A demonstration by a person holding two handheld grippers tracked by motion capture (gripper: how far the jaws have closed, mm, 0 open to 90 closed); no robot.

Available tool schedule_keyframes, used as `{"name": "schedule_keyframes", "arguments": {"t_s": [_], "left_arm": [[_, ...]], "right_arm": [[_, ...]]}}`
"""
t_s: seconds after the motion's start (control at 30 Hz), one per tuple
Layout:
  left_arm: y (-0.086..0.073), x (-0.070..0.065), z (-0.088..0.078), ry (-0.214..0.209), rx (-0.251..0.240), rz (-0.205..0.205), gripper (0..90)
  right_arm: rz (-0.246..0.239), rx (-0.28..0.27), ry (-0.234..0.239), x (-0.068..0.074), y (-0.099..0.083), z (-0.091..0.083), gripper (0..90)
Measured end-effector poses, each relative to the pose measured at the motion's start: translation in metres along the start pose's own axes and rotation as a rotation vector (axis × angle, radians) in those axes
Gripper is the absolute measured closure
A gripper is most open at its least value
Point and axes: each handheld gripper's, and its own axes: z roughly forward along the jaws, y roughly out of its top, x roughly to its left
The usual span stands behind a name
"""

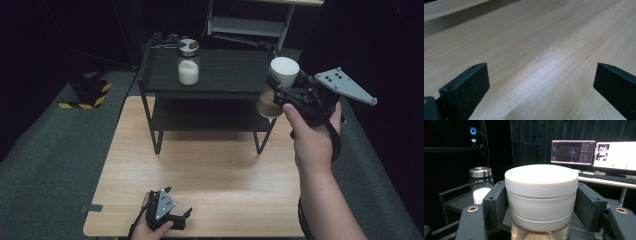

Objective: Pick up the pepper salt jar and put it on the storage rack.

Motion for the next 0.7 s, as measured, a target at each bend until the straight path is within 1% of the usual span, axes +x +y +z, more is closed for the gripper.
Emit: {"name": "schedule_keyframes", "arguments": {"t_s": [0.1, 0.23, 0.37, 0.47, 0.7], "left_arm": [[-0.001, 0.0, 0.0, -0.002, -0.003, -0.001, 0.9], [-0.001, 0.001, -0.001, -0.005, -0.004, -0.007, 0.9], [-0.002, 0.004, -0.002, -0.017, -0.011, -0.018, 0.9], [-0.003, 0.005, -0.002, -0.022, -0.014, -0.025, 0.9], [-0.002, 0.005, -0.002, -0.03, -0.01, -0.015, 0.9]], "right_arm": [[0.012, -0.003, 0.007, -0.001, 0.002, 0.01, 34.2], [-0.004, -0.005, -0.005, 0.001, 0.004, 0.024, 34.2], [0.008, -0.005, -0.015, 0.0, 0.005, 0.036, 34.2], [-0.001, -0.005, -0.019, -0.002, 0.007, 0.045, 34.2], [-0.001, -0.002, -0.014, -0.011, 0.01, 0.067, 34.2]]}}
